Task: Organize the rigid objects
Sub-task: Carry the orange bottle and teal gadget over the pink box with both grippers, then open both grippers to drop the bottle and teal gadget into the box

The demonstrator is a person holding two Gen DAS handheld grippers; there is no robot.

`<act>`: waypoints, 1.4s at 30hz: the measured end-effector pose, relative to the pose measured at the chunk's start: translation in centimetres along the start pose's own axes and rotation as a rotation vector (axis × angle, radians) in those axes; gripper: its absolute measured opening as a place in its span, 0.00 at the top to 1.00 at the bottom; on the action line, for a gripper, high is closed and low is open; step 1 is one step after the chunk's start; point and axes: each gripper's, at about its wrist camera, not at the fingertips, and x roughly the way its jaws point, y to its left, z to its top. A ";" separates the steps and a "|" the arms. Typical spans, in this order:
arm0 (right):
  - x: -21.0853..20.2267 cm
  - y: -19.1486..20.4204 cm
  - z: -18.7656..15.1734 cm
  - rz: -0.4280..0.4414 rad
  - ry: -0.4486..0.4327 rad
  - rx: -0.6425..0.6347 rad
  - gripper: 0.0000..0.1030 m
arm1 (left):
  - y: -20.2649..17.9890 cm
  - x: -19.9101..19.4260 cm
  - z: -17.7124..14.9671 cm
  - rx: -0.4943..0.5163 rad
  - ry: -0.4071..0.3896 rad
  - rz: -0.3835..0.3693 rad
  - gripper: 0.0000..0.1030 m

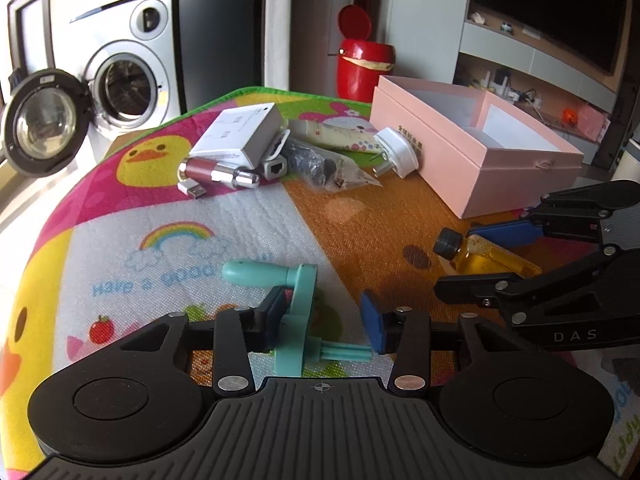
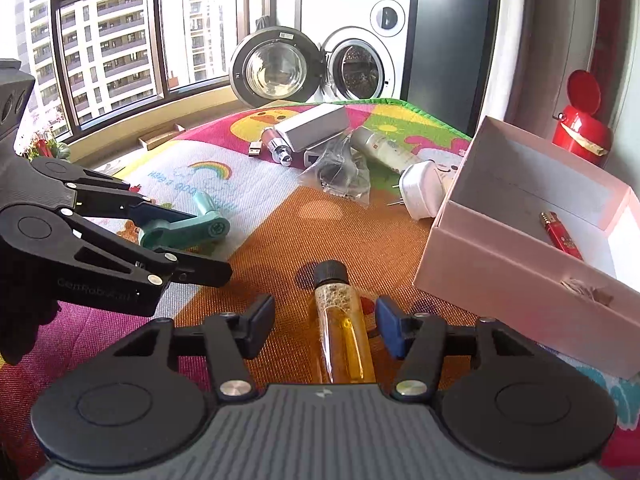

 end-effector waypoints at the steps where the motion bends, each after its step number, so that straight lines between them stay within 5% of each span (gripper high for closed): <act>1: 0.4 0.1 0.4 -0.002 0.011 -0.009 0.58 | 0.4 0.0 0.0 -0.021 -0.004 0.012 0.78; 4: 0.5 0.5 1.1 -0.018 0.031 -0.033 0.73 | 1.8 -0.1 0.1 -0.093 -0.011 -0.030 0.83; 8: -1.5 0.4 0.6 -0.009 0.035 -0.042 0.73 | 1.1 -1.0 -0.4 -0.046 -0.037 -0.043 0.86; 16: -11.4 -1.7 -1.0 -0.080 -0.081 0.005 0.73 | -4.6 -6.6 -0.6 0.063 -0.155 -0.237 0.86; 22: -19.0 -5.8 2.6 -0.201 -0.270 0.060 0.74 | -8.1 -10.4 6.0 0.124 -0.367 -0.324 0.86; 26: -21.0 -9.4 5.3 -0.231 -0.363 0.164 0.74 | -10.0 -8.4 10.9 0.108 -0.390 -0.354 0.86; 32: -17.2 -14.4 8.5 -0.251 -0.344 0.256 0.73 | -13.0 -0.1 14.8 0.090 -0.290 -0.319 0.86; 42: -4.4 -20.4 8.4 -0.274 -0.123 0.279 0.73 | -15.9 10.0 14.9 0.194 -0.113 -0.244 0.86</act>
